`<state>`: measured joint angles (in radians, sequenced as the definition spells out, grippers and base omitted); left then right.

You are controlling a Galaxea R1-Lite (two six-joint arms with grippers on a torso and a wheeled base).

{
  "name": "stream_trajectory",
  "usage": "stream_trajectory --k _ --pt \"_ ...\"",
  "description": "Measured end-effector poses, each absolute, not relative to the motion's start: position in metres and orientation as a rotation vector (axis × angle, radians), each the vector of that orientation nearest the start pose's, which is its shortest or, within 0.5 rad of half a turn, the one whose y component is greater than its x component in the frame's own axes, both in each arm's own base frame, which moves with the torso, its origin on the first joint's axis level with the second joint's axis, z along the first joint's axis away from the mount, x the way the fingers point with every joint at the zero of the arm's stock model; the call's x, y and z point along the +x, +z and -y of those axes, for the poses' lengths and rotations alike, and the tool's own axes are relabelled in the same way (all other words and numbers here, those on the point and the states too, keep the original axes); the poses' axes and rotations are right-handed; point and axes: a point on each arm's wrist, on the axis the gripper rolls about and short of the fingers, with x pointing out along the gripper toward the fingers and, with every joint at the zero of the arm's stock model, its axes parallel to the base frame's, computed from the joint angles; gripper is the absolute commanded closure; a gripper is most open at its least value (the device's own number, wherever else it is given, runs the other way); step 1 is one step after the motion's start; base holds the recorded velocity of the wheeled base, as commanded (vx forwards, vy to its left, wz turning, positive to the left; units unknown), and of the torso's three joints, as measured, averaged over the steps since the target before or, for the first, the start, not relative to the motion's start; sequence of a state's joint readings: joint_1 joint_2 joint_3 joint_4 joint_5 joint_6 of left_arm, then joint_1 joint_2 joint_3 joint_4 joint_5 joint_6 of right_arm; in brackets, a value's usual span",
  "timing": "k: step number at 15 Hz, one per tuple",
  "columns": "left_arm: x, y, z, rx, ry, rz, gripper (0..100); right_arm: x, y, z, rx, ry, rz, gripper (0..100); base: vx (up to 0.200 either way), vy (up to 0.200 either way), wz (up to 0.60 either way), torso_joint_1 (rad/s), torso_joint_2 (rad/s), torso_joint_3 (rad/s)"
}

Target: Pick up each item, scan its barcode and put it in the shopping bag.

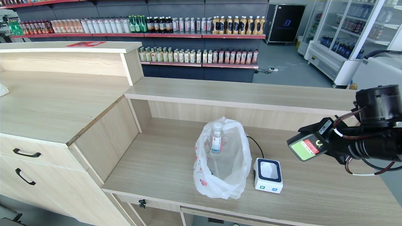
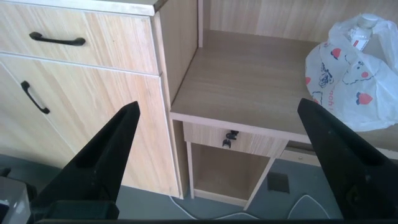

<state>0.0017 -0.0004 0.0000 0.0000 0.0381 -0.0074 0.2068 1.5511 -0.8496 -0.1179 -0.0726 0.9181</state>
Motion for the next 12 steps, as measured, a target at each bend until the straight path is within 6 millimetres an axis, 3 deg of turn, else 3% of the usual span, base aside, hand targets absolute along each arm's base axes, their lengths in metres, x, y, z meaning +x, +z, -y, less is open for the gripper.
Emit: stream_trajectory --k 6,12 --pt "-0.023 0.075 -0.001 -0.007 0.039 0.001 0 0.269 0.146 -0.050 0.779 -0.341 -0.673 100 0.000 0.000 0.00 0.000 0.00 0.000" --pt "-0.023 0.075 -0.001 -0.007 0.039 0.000 0 0.277 0.125 -0.042 0.783 -0.413 -0.722 100 0.000 0.000 0.00 0.000 0.00 0.000"
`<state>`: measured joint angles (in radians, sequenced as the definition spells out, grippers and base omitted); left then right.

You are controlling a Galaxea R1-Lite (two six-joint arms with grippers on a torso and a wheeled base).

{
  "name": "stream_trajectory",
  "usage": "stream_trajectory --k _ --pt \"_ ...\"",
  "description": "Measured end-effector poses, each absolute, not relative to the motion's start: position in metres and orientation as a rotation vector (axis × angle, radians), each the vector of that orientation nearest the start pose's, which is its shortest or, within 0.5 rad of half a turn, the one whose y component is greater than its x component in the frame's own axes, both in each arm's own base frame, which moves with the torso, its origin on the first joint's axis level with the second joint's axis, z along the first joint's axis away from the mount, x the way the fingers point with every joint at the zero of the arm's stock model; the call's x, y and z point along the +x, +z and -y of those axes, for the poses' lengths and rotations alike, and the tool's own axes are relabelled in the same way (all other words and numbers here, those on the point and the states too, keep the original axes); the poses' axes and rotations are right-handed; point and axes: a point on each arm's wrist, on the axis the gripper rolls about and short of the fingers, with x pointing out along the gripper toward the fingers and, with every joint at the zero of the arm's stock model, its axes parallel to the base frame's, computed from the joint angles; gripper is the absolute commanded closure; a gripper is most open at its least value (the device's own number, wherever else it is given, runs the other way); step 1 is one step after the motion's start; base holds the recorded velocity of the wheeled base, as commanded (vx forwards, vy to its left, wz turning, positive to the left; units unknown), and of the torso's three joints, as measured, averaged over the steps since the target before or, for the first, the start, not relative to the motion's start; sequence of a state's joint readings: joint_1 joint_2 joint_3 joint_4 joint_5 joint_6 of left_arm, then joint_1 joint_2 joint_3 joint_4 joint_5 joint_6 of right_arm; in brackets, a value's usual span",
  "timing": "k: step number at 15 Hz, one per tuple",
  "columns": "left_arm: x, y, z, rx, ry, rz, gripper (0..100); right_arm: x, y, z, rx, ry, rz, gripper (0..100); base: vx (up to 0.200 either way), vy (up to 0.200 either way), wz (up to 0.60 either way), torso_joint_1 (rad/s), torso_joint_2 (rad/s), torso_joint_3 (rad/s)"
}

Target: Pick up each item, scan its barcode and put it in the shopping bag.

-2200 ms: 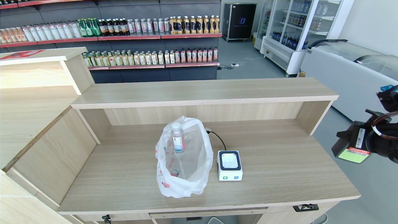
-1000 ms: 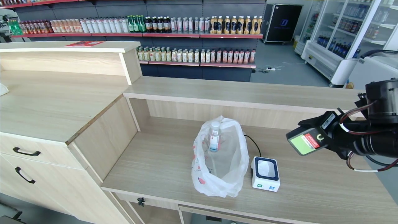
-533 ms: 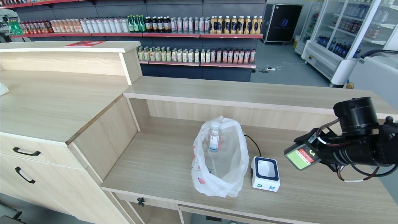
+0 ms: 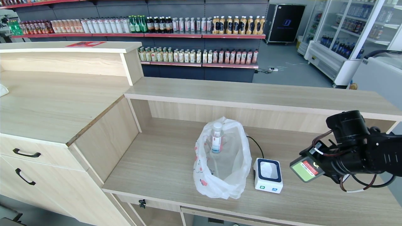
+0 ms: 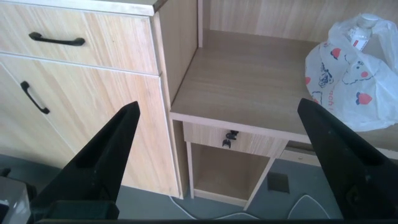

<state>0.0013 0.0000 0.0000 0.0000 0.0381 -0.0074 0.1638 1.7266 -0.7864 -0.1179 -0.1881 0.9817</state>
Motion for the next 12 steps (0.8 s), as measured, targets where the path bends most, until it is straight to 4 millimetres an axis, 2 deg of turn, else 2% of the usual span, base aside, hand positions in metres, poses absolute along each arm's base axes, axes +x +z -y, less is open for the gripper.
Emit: stream_trajectory --k 12 --pt "-0.023 0.075 -0.001 -0.007 0.039 0.001 0 0.307 0.093 -0.044 0.753 -0.424 -0.741 100 0.000 0.000 0.00 0.000 0.00 0.000"
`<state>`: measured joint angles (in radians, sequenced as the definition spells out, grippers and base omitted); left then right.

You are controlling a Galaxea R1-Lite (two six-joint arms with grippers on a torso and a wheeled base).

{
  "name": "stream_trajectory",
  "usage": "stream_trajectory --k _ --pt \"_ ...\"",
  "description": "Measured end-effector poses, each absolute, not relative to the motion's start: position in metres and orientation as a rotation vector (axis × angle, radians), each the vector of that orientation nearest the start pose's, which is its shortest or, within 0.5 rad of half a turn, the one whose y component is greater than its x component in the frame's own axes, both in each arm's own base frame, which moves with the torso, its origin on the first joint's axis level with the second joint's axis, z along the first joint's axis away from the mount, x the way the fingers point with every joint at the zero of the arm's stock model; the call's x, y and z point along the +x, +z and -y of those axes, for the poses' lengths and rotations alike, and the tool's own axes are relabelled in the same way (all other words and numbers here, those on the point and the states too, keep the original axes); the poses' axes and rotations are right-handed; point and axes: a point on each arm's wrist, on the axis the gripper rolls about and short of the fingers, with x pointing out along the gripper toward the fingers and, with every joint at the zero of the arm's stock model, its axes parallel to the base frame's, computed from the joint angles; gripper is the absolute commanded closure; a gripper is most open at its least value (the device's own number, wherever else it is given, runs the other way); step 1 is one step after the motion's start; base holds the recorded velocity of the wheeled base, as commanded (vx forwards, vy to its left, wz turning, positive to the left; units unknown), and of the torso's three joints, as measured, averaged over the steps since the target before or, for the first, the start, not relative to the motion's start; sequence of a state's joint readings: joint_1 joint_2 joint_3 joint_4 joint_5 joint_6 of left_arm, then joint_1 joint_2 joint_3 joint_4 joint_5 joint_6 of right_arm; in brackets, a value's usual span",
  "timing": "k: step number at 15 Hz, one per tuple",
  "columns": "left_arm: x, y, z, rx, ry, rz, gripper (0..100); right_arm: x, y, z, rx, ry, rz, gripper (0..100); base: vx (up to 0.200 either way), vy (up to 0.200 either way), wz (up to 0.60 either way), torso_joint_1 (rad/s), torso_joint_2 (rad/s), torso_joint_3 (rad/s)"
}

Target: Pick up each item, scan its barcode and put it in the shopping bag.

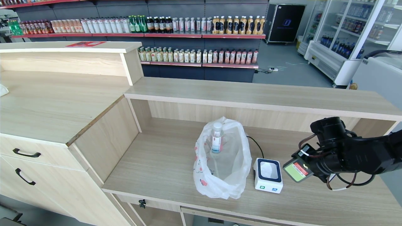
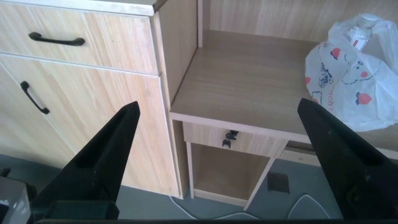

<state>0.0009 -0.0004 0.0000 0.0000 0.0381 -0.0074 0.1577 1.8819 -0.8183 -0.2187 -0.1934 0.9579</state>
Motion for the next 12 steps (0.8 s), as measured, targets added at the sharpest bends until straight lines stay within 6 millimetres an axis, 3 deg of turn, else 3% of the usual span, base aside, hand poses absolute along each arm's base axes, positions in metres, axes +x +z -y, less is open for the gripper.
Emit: stream_trajectory --k 12 --pt "-0.023 0.075 -0.001 -0.007 0.039 0.001 0 0.325 0.077 -0.061 0.708 -0.388 -0.773 100 0.000 0.000 0.00 0.000 0.00 0.000"
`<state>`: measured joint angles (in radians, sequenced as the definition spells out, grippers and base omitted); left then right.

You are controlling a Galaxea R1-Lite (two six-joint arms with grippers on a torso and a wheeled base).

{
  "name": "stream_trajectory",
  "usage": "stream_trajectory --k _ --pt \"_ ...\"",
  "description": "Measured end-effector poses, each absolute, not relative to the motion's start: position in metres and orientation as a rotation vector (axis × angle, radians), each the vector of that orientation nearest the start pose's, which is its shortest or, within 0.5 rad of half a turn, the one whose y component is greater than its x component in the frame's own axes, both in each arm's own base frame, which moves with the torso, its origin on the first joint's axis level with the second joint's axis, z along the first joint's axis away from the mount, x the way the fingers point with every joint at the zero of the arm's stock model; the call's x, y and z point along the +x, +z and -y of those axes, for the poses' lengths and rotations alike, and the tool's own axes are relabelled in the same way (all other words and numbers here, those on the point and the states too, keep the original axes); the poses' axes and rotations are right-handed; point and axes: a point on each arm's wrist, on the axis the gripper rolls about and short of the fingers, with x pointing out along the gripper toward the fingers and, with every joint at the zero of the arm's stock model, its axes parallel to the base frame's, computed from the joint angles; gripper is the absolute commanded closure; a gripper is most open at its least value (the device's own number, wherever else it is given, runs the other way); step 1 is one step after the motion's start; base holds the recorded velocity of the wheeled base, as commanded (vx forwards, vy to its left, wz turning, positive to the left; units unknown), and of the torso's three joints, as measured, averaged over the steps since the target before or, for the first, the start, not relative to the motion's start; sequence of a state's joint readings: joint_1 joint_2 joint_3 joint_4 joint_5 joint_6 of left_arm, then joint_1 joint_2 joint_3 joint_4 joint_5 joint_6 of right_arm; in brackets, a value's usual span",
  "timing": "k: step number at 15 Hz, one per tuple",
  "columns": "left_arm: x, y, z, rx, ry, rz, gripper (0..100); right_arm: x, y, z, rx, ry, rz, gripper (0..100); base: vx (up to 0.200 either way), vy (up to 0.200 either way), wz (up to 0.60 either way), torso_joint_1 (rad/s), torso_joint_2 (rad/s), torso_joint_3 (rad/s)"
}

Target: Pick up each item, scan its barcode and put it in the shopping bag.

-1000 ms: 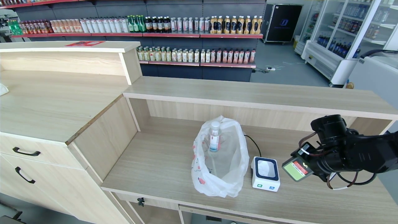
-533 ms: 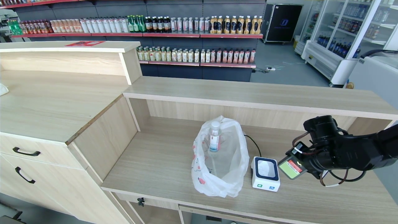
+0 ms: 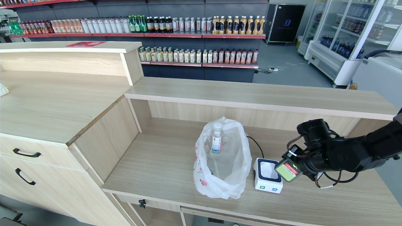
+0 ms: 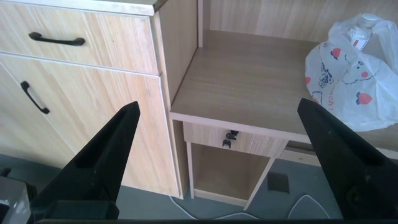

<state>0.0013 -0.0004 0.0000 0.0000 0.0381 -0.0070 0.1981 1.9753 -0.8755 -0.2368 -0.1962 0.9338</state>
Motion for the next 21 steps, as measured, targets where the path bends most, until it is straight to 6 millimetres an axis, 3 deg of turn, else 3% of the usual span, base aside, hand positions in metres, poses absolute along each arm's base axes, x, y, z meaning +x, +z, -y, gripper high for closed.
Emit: stream_trajectory --k 21 --pt "-0.023 0.075 -0.001 -0.007 0.039 0.001 0 0.344 0.056 -0.086 0.675 -0.335 -0.773 100 0.000 0.000 0.00 0.000 0.00 0.000"
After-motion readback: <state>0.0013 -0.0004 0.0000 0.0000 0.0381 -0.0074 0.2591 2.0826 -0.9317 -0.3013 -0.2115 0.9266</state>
